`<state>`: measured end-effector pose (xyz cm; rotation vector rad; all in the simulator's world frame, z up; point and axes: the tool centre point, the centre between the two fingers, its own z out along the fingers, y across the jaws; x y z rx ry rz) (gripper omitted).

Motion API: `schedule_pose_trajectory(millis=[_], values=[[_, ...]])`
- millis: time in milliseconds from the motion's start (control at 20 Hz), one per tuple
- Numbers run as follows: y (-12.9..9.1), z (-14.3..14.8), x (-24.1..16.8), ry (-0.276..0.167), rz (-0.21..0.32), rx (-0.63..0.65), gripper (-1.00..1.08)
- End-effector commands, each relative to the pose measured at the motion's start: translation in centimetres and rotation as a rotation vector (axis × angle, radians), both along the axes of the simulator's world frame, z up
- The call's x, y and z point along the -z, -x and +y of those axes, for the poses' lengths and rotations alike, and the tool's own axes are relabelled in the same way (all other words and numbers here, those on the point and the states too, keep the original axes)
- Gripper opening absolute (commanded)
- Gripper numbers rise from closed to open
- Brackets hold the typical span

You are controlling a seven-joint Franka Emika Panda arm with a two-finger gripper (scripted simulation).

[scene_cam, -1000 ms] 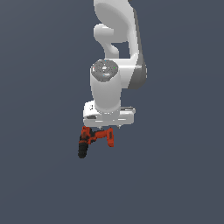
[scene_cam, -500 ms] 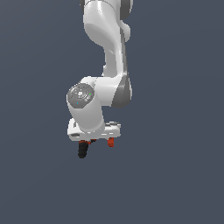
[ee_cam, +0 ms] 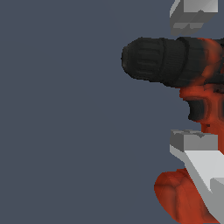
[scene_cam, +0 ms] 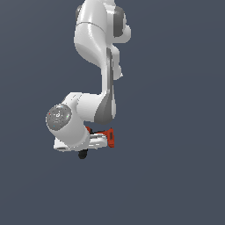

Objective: Pick up the object and move it to a goal position.

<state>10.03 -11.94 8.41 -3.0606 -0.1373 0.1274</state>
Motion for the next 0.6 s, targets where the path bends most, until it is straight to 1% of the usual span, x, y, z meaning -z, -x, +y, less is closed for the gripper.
schedule_pose_trajectory(millis=[0, 250, 550], values=[[-0.3, -1.0, 0.9, -0.006, 0.005, -0.004, 0.68], [-0.6, -2.5, 2.1, -0.013, 0.012, -0.007, 0.68], [-0.7, -3.2, 2.7, -0.017, 0.015, -0.009, 0.68]])
